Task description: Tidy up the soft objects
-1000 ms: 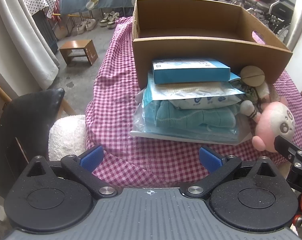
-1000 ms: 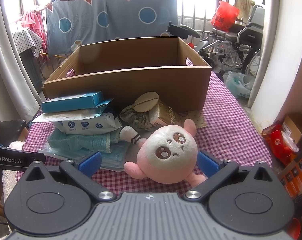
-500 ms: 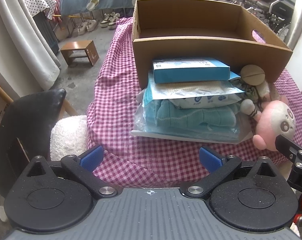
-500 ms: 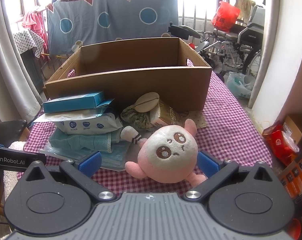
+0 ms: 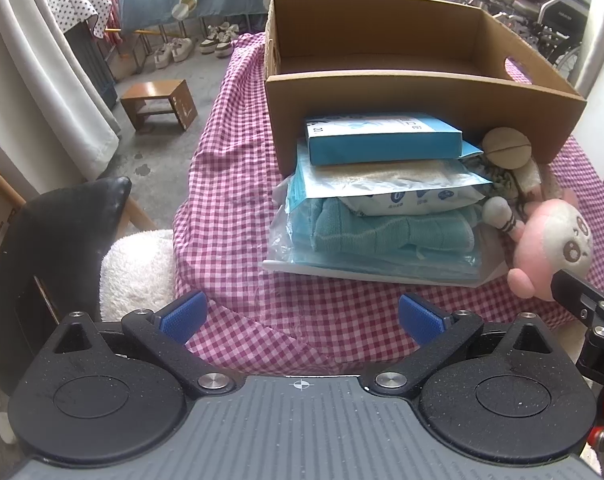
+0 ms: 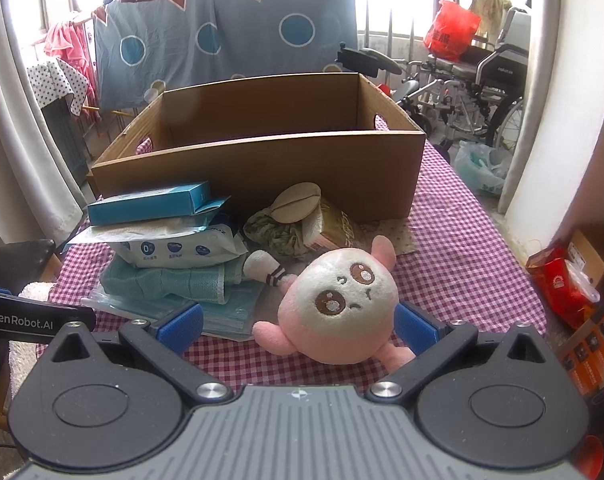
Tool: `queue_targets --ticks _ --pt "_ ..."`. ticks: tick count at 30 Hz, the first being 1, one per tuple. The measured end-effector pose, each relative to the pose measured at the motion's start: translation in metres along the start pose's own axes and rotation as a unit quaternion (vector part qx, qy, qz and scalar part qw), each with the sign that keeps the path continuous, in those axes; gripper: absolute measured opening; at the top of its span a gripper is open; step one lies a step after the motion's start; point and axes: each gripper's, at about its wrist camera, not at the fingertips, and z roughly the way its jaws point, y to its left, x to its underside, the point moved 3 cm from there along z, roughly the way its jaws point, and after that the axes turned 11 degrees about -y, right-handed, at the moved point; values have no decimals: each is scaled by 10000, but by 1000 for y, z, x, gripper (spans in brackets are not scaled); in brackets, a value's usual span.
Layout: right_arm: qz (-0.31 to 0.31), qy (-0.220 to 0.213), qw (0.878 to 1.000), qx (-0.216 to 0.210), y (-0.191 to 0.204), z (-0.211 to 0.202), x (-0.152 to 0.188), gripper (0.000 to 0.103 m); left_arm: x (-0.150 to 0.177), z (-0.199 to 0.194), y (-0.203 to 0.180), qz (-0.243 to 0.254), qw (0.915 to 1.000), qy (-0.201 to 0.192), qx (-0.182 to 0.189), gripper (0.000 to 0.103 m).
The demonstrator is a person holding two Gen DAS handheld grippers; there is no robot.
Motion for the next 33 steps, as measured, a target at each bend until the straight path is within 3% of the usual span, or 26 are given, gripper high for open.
queue_targets --ticks 33 --pt "15 -17 10000 10 0 2 0 103 0 6 2 70 10000 63 -27 102"
